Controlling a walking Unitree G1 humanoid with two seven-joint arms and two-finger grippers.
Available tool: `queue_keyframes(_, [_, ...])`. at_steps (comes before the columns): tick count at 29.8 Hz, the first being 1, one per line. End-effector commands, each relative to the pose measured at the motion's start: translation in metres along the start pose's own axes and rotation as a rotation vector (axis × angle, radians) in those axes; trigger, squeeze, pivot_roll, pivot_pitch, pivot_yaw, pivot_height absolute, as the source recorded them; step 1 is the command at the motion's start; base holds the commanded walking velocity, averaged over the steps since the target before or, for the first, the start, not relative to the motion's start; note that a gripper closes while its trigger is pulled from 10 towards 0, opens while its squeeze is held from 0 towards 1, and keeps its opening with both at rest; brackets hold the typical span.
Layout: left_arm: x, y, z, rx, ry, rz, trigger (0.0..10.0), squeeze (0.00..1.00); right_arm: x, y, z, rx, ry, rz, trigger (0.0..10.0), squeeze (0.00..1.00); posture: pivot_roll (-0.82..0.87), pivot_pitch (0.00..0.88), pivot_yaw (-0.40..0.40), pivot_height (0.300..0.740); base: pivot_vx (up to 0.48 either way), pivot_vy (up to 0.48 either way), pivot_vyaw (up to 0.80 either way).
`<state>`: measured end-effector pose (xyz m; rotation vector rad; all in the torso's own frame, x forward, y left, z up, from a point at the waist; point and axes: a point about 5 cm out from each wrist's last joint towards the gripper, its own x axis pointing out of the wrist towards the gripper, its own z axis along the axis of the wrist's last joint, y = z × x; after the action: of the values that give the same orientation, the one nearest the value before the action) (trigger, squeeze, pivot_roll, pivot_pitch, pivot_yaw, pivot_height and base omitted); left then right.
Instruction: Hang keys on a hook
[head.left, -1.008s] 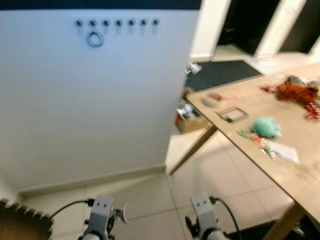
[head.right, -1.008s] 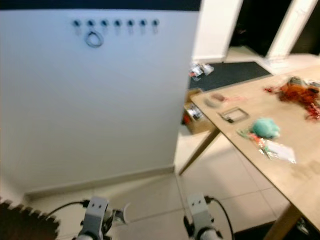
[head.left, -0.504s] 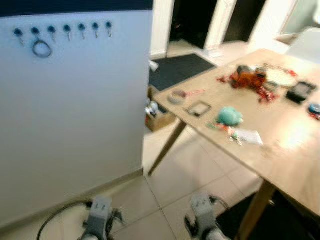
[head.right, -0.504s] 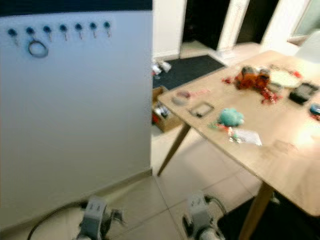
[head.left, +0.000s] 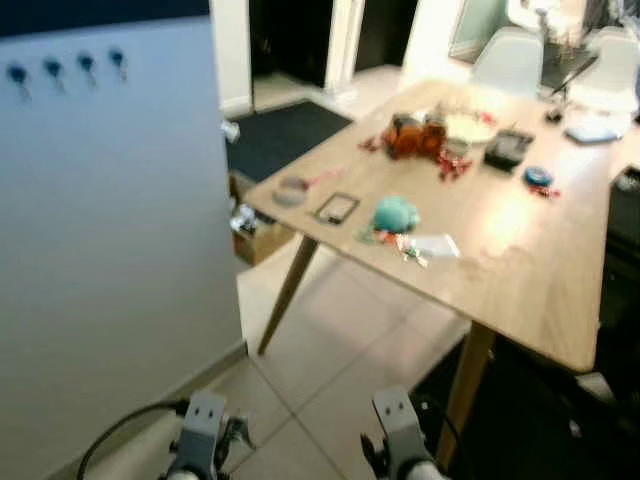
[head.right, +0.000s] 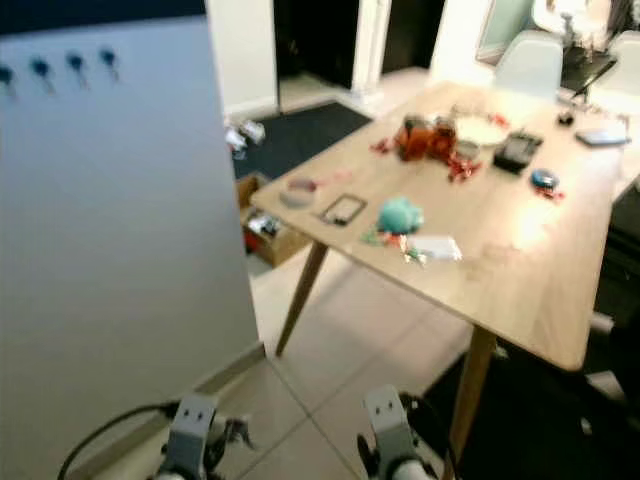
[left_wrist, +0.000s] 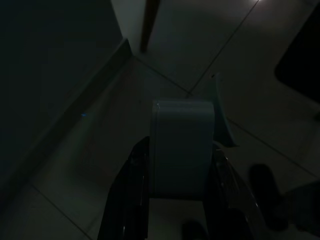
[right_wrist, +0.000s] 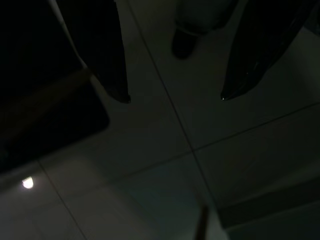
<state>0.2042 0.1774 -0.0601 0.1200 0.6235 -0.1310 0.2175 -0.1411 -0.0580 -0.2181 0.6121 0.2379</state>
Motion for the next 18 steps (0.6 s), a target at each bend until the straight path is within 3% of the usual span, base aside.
queue_keyframes(1, [0.0003, -0.0012, 0.0005, 0.014, 0.0, -0.006, 10.0, 0.0, -0.0015, -0.0048, -0.0028, 0.003, 0.006, -0.018, 10.0, 0.0, 0.04, 0.065, 0.017, 0.74, 0.0, 0.0, -0.8])
queue_keyframes(18, [0.0019, 0.0055, 0.0056, 0.05, -0.006, -0.018, 10.0, 0.0, -0.0007, 0.0006, -0.0009, 0.029, -0.006, -0.027, 10.0, 0.0, 0.05, 0.062, 0.061, 0.74, 0.0, 0.0, -0.8])
